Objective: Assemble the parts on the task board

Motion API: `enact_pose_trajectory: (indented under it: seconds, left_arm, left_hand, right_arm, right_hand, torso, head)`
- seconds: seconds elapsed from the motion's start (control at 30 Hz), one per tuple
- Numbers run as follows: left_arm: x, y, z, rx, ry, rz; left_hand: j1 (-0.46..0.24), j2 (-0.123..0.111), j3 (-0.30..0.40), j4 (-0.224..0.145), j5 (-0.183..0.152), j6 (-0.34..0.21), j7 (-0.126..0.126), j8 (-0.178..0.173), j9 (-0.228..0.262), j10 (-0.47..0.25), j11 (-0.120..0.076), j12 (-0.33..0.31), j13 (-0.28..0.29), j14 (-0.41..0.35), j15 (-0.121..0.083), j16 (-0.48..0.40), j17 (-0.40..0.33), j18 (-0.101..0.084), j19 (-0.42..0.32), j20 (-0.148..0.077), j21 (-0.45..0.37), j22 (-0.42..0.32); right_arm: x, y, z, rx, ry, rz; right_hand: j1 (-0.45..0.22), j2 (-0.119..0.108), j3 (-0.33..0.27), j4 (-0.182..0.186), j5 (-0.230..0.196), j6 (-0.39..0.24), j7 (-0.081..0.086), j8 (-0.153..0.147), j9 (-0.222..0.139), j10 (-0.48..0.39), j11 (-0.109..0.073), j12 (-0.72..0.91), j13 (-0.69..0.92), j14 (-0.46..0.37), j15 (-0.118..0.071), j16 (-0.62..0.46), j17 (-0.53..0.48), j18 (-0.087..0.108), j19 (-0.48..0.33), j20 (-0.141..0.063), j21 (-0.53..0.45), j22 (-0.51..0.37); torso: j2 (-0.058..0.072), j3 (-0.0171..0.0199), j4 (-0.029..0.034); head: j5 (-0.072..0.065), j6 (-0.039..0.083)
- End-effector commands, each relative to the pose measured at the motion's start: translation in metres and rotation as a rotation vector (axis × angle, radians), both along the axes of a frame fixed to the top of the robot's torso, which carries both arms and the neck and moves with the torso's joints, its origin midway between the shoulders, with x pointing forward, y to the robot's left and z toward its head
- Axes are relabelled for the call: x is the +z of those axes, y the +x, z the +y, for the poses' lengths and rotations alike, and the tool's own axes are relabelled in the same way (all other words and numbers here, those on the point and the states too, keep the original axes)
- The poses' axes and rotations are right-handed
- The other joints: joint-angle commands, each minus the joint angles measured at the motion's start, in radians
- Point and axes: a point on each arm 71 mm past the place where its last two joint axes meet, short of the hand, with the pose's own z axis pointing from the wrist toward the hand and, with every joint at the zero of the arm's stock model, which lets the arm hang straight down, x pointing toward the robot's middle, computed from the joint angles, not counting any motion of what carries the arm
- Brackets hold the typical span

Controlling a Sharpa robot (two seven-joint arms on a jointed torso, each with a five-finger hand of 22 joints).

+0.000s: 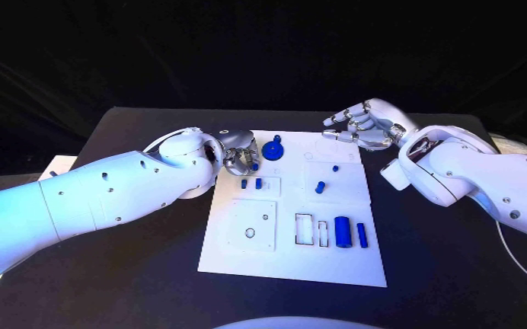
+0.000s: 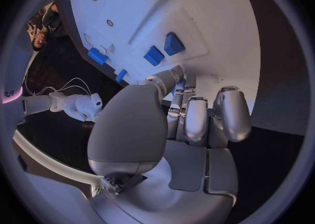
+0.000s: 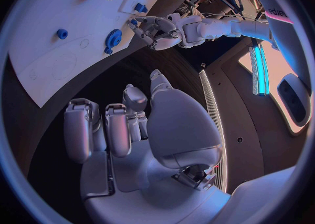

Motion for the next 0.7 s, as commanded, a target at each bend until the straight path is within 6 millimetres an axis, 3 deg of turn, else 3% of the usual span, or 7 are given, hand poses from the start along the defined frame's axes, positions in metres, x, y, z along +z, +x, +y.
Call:
enact_pose_trajectory:
  seconds: [0.03, 0.37, 0.57, 0.63, 0.7]
  left_arm:
    - [-0.0040, -0.0008, -0.0006, 0.001, 0.021, 0.027]
    - [-0.0058, -0.0004, 0.0004, 0.003, 0.036, 0.042]
    - [-0.0064, -0.0001, 0.0029, 0.010, 0.042, 0.047]
    - [-0.0062, 0.0002, 0.0046, 0.014, 0.042, 0.044]
    - [-0.0052, 0.0004, 0.0073, 0.020, 0.034, 0.034]
  left_hand:
    - [-0.015, -0.002, 0.006, 0.001, -0.002, -0.015, 0.002, -0.006, -0.005, -0.019, 0.001, -0.003, -0.002, 0.022, 0.009, -0.005, -0.003, -0.003, 0.003, 0.008, -0.011, 0.011]
    - [-0.035, -0.017, -0.002, 0.000, -0.003, -0.095, 0.001, -0.008, -0.036, -0.066, 0.006, -0.001, -0.002, 0.018, 0.014, -0.007, -0.017, 0.004, -0.009, 0.015, -0.048, -0.013]
    - [-0.037, -0.018, -0.005, -0.001, -0.003, -0.106, 0.002, -0.007, -0.040, -0.073, 0.007, -0.001, -0.002, 0.018, 0.014, -0.008, -0.021, 0.005, -0.010, 0.015, -0.053, -0.016]
    - [-0.037, -0.018, -0.005, -0.002, -0.003, -0.108, 0.003, -0.007, -0.041, -0.076, 0.008, -0.002, -0.002, 0.018, 0.014, -0.008, -0.021, 0.006, -0.010, 0.016, -0.054, -0.017]
    - [-0.037, -0.019, -0.006, -0.003, -0.003, -0.111, 0.004, -0.007, -0.042, -0.079, 0.009, -0.002, -0.003, 0.018, 0.015, -0.008, -0.022, 0.006, -0.010, 0.016, -0.056, -0.018]
  right_arm:
    - [-0.0005, -0.0005, 0.0014, 0.015, -0.003, 0.001]
    - [-0.0008, -0.0003, 0.0010, 0.014, -0.003, 0.000]
    - [-0.0020, 0.0003, -0.0006, 0.010, -0.012, 0.012]
    - [-0.0034, 0.0008, -0.0019, 0.007, -0.027, 0.023]
    - [-0.0052, 0.0017, -0.0039, 0.002, -0.061, 0.030]
  right_hand:
    - [0.004, 0.006, -0.008, 0.003, 0.006, 0.004, 0.000, 0.002, 0.002, -0.004, 0.000, 0.000, -0.001, 0.076, -0.001, -0.006, 0.137, 0.010, -0.007, 0.001, -0.005, 0.017]
    - [0.005, 0.007, -0.010, 0.004, 0.006, 0.004, 0.000, 0.002, 0.002, -0.005, 0.000, -0.003, -0.003, 0.076, -0.001, -0.009, 0.134, 0.011, -0.010, 0.001, -0.008, 0.013]
    - [0.006, 0.008, -0.011, 0.004, 0.006, 0.004, 0.001, 0.002, 0.002, -0.009, 0.000, -0.009, -0.008, 0.075, -0.001, -0.012, 0.130, 0.013, -0.015, 0.002, -0.013, 0.003]
    - [0.014, 0.010, -0.016, 0.003, 0.007, 0.002, 0.002, 0.002, 0.002, -0.038, 0.001, -0.061, -0.044, 0.071, 0.000, -0.019, 0.122, 0.017, -0.025, 0.002, -0.025, -0.013]
    - [0.037, 0.019, -0.021, -0.001, 0.008, 0.003, 0.002, 0.003, 0.003, -0.144, 0.002, -0.259, -0.184, 0.057, 0.001, -0.055, 0.081, 0.018, -0.029, 0.003, -0.031, -0.020]
  torso:
    - [0.000, 0.0001, 0.0002]
    - [0.000, 0.0001, 0.0004]
    - [0.000, 0.0000, -0.0006]
    - [0.000, 0.0000, -0.0006]
    - [0.000, -0.0005, -0.0006]
  head:
    - [0.000, -0.001]
    - [0.000, 0.000]
    - [0.000, 0.003]
    - [0.000, 0.003]
    - [-0.001, 0.005]
